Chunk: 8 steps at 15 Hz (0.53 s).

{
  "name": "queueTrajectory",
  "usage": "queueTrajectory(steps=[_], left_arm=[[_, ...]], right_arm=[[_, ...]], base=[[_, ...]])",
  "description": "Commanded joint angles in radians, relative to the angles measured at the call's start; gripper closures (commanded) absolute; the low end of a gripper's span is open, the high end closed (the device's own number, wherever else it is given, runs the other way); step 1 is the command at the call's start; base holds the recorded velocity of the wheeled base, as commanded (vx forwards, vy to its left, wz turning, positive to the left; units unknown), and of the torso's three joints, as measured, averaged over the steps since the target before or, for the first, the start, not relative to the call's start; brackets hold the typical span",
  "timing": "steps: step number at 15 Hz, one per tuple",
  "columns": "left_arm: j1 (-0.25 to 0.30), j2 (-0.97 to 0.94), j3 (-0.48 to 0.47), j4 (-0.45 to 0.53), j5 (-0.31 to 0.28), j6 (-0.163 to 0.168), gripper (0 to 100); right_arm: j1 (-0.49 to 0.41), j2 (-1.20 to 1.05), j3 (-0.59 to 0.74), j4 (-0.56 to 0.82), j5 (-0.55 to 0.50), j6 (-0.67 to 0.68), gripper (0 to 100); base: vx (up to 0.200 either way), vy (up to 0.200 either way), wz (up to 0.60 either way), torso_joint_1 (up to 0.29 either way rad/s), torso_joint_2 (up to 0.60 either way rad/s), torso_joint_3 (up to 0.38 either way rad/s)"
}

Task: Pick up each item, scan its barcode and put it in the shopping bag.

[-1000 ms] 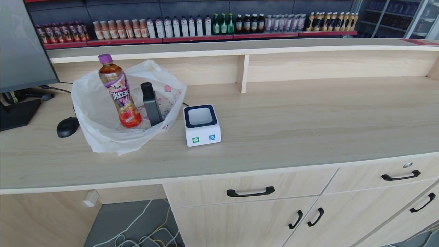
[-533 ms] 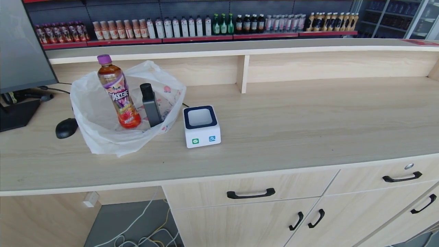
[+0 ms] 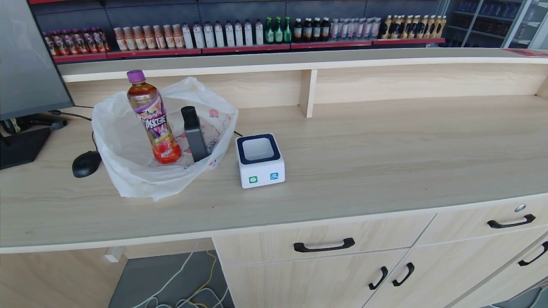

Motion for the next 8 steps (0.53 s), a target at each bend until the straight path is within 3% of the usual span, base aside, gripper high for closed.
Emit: queueTrajectory(steps=[1, 8], left_arm=[[0.0, 0.0, 0.0, 0.0, 0.0, 0.0, 0], [-0.002, 0.0, 0.0, 0.0, 0.0, 0.0, 0]], right_arm=[[-0.001, 0.002, 0.0, -0.001, 0.0, -0.001, 0], [0.0, 0.002, 0.0, -0.001, 0.0, -0.001, 0]], base=[[0.0, 0.0, 0.0, 0.0, 0.0, 0.0], [0.0, 0.0, 0.0, 0.0, 0.0, 0.0]])
